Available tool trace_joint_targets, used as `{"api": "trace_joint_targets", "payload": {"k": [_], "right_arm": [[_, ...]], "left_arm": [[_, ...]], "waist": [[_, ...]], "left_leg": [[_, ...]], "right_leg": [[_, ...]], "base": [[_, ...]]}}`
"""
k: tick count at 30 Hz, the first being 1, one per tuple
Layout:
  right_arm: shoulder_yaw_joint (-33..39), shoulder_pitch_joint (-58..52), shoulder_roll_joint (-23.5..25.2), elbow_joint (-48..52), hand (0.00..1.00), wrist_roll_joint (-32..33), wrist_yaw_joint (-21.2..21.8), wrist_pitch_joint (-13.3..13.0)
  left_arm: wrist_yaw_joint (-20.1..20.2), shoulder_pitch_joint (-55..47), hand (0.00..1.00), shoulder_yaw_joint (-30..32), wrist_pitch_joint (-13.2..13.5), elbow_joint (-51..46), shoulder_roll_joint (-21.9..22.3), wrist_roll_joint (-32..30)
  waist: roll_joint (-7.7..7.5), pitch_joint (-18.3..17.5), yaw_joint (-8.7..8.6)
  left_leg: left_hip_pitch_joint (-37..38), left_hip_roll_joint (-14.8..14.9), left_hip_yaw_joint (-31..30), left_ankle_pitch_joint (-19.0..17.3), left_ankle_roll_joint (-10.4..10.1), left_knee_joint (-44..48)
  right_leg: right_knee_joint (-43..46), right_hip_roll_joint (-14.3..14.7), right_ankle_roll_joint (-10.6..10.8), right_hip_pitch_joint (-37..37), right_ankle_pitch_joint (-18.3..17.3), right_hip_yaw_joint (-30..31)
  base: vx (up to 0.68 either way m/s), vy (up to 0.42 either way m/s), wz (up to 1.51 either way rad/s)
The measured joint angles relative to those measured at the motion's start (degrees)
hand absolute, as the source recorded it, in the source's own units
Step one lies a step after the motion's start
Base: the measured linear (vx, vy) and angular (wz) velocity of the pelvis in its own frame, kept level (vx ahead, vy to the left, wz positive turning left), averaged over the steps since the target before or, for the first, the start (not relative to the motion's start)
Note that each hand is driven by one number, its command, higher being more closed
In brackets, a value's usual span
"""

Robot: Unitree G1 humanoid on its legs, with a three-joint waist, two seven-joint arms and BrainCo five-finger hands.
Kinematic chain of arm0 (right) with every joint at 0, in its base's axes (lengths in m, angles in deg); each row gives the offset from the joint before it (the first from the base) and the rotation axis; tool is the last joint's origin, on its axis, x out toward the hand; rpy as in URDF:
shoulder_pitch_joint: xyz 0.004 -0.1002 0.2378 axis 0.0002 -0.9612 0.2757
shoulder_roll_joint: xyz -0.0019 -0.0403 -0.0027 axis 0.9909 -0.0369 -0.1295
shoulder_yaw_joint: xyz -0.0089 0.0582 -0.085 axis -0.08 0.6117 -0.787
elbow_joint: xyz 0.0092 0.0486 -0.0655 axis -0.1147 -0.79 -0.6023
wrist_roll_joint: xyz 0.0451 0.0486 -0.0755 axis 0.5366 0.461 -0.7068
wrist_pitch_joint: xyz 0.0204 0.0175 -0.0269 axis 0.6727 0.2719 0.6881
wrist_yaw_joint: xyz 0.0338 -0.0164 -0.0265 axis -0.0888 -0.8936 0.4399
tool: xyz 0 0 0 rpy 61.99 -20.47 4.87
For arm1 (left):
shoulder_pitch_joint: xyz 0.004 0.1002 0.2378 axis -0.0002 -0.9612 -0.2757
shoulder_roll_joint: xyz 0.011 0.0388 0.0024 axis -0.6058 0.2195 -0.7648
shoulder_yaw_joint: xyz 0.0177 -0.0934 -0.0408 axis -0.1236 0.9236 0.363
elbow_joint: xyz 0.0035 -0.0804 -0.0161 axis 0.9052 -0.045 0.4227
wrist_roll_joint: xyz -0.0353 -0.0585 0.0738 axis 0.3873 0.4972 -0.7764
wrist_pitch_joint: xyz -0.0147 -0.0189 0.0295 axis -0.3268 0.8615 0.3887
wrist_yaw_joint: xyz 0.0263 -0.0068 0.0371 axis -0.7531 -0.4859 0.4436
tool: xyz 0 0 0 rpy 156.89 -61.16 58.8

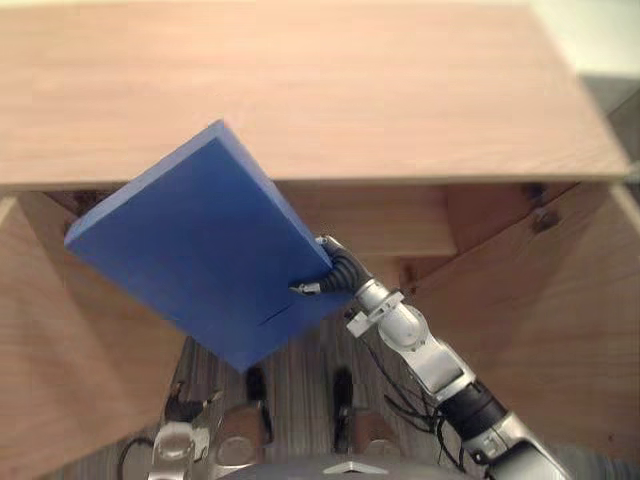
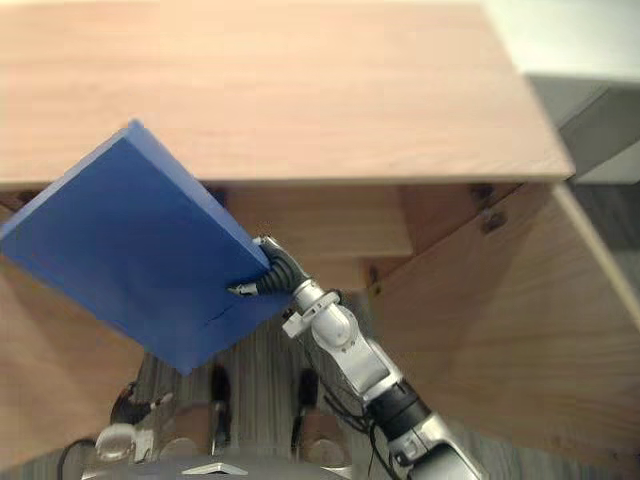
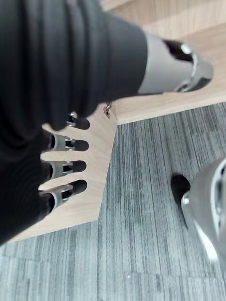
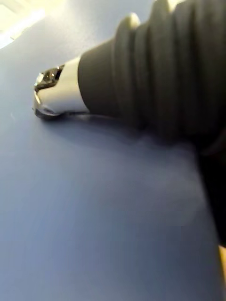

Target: Walk over to the cabinet, pick up the folder, carry it to the office cabinet, place the folder inside the office cabinet, then close the office cabinet door

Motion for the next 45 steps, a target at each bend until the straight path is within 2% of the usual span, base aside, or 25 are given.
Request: {"api": "trace_joint_targets", "payload": {"k": [2, 6, 10, 13, 17, 22, 26, 30, 32, 34, 38, 45], "right_arm": [[-0.18, 0.57, -0.42, -0.92, 1.0, -1.08, -0.52, 0.14], [-0.19, 1.19, -1.78, -2.25, 1.0, -2.61, -1.85, 0.39], [0.74, 1.62, -1.3, -1.84, 1.0, -2.59, -2.9, 0.4], [2.86, 1.41, 0.18, -1.57, 1.0, 0.59, -2.97, 0.41], [10.37, 1.88, 1.14, 0.42, 1.0, 9.57, -3.71, 0.42], [20.62, 4.92, 0.57, 0.22, 1.0, 20.16, -5.14, 0.4], [26.9, 8.07, -0.29, -3.54, 1.0, 27.37, -5.2, 0.44], [32.2, 12.61, -1.9, -8.67, 1.0, 36.5, -6.75, 0.43], [33.41, 14.07, -1.73, -9.96, 1.0, 38.81, -7.5, 0.44], [34.89, 16.95, -0.96, -12.29, 1.0, 43.5, -9.59, 0.44], [38.3, 22.23, 3.78, -16.15, 1.0, 48.83, -12.69, 0.34], [41.57, 28.08, 8.0, -20.76, 1.0, 57.61, -18.5, 0.23]], "left_arm": [[-0.02, 1.3, 0.0, -0.16, 0.15, -0.52, -0.31, 0.0], [-0.02, 3.51, 0.0, -1.96, 0.47, -2.22, -1.47, 0.05], [-0.1, 5.51, 0.0, -2.76, 0.84, -6.88, -1.45, 0.09], [-0.1, 6.64, 0.0, -2.82, 1.29, -10.33, -1.03, 0.64], [-0.06, 7.7, 0.0, -2.74, 1.99, -14.96, -0.88, 2.37], [0.57, 8.06, 0.0, -3.46, 2.3, -22.2, -0.39, 3.19], [2.6, 5.73, 0.0, -4.37, 3.52, -30.86, 0.02, 5.17], [3.02, 4.5, 0.0, -3.96, 4.29, -34.68, 0.01, 6.7], [3.03, 4.51, 0.0, -4.01, 4.29, -34.72, 0.05, 6.76], [2.9, 5.32, 0.0, -3.94, 3.85, -34.69, 0.12, 6.86], [2.06, 8.45, 0.0, -2.42, 3.48, -33.41, 0.25, 7.91], [0.9, 9.67, 0.0, -2.25, 2.93, -32.94, 0.93, 9.16]], "waist": [[0.54, 2.49, 0.12], [0.57, 5.7, 0.44], [0.59, 7.39, 0.79], [0.6, 8.49, 1.43], [0.58, 9.36, 2.34], [0.65, 10.59, 2.59], [0.64, 11.13, 3.15], [0.64, 11.13, 4.14], [0.64, 11.13, 4.05], [0.64, 11.12, 3.84], [0.65, 11.12, 3.63], [0.67, 11.05, 3.8]], "left_leg": [[-3.28, 0.44, -0.41, -0.29, 0.03, 2.33], [-10.3, 1.17, -1.01, -1.06, 0.3, 7.49], [-18.06, 1.66, -1.32, -2.11, 0.01, 12.23], [-22.73, 2.43, -1.38, -2.43, 0.02, 15.14], [-28.65, 3.32, -1.24, -2.55, 0.22, 17.61], [-33.58, 3.79, -0.93, -2.36, 0.03, 18.66], [-34.73, 3.88, -0.65, -1.87, 0.41, 18.69], [-35.83, 3.78, -0.53, -2.14, 0.27, 18.58], [-36.09, 3.7, -0.48, -2.14, 0.27, 18.6], [-36.31, 3.66, -0.4, -2.26, 0.29, 18.56], [-36.55, 3.53, -0.39, -2.21, 0.33, 18.38], [-36.41, 2.86, -0.43, -1.15, 0.41, 16.65]], "right_leg": [[2.51, 0.11, -0.13, -3.35, -0.4, -0.2], [10.25, -0.09, -0.38, -11.31, -2.59, -0.16], [18.34, -1.09, -1.09, -20.41, -5.79, -0.29], [21.98, -1.21, -1.15, -25.29, -6.94, -0.38], [25.2, -1.25, -1.54, -31.41, -7.38, -0.5], [27.11, -1.81, -1.84, -36.32, -7.54, -1.09], [27.97, -2.39, -1.85, -37.45, -7.79, -1.71], [28.15, -2.73, -1.99, -38.6, -8.34, -2.03], [28.17, -2.84, -1.91, -38.86, -8.43, -2.04], [28.1, -2.91, -1.86, -39.0, -8.48, -2.05], [28.11, -3.04, -1.87, -39.24, -8.48, -2.12], [27.69, -3.54, -1.89, -39.37, -8.45, -2.56]], "base": [[-0.13, 0.011, 0.01], [-0.15, 0.013, 0.01], [-0.15, -0.012, 0.07], [-0.12, -0.034, 0.01], [-0.06, -0.043, 0.0], [0.0, -0.029, 0.06], [0.08, -0.005, 0.07], [0.09, -0.006, 0.03], [0.06, -0.001, 0.03], [0.05, 0.002, 0.01], [0.01, -0.001, 0.0], [0.03, -0.011, 0.06]]}}
